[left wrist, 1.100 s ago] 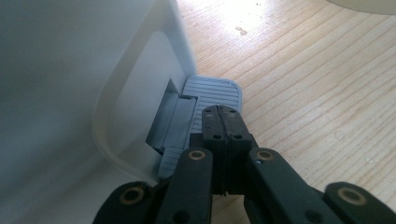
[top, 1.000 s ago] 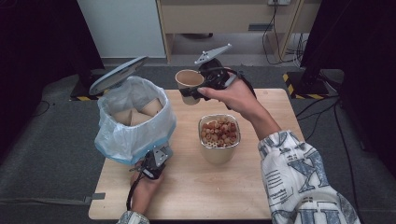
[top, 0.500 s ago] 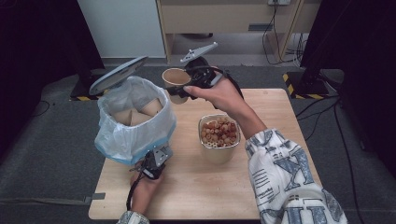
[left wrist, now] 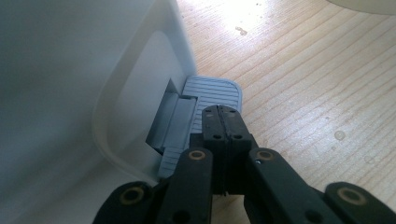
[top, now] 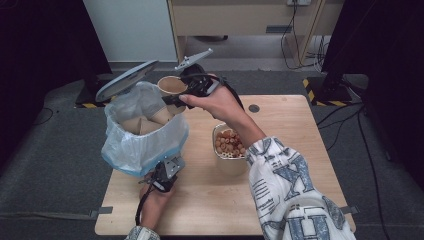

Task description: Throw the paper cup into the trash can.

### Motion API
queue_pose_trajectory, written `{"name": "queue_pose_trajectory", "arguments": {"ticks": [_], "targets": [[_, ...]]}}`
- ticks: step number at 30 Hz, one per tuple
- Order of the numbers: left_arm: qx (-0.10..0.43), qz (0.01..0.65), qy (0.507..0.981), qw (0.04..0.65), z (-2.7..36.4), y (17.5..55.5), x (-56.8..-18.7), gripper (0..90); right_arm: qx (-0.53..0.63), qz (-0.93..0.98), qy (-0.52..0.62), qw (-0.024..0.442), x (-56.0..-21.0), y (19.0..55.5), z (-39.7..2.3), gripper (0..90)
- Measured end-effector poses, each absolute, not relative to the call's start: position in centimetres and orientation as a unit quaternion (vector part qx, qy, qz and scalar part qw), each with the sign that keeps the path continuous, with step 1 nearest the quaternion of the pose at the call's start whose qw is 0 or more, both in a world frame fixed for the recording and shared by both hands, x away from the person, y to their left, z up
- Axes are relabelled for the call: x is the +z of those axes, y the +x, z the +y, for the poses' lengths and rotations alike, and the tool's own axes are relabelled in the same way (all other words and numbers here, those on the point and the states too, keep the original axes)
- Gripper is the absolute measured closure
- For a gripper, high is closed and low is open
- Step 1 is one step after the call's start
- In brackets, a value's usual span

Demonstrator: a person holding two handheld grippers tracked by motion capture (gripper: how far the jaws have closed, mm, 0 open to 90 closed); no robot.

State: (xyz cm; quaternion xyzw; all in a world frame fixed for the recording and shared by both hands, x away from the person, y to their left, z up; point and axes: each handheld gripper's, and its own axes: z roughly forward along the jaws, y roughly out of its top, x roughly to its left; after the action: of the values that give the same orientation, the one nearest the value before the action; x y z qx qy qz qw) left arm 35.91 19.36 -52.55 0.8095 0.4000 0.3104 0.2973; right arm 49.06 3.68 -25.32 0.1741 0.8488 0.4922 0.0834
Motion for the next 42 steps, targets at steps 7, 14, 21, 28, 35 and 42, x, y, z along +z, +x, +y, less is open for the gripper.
{"name": "queue_pose_trajectory", "arguments": {"ticks": [7,14,21,28,35,42], "targets": [[0.310,0.400,0.809,0.298,19.4,35.9,-52.6,89.1,0.489,0.852,0.169,0.078,-26.0,49.2,5.4,36.0],[0.310,0.399,0.810,0.297,19.4,35.9,-52.5,89.1,0.481,0.858,0.165,0.071,-27.1,49.5,7.6,35.7],[0.310,0.399,0.810,0.297,19.4,35.9,-52.5,89.1,0.473,0.863,0.164,0.069,-27.9,49.6,8.7,35.6],[0.310,0.400,0.810,0.297,19.4,35.9,-52.5,89.1,0.470,0.864,0.166,0.072,-28.2,49.8,9.2,35.3],[0.310,0.400,0.810,0.298,19.4,35.9,-52.5,89.0,0.459,0.869,0.169,0.077,-28.8,50.0,10.0,34.0],[0.309,0.400,0.810,0.298,19.4,35.9,-52.5,89.0,0.442,0.877,0.169,0.081,-29.5,50.0,11.0,30.4]]}}
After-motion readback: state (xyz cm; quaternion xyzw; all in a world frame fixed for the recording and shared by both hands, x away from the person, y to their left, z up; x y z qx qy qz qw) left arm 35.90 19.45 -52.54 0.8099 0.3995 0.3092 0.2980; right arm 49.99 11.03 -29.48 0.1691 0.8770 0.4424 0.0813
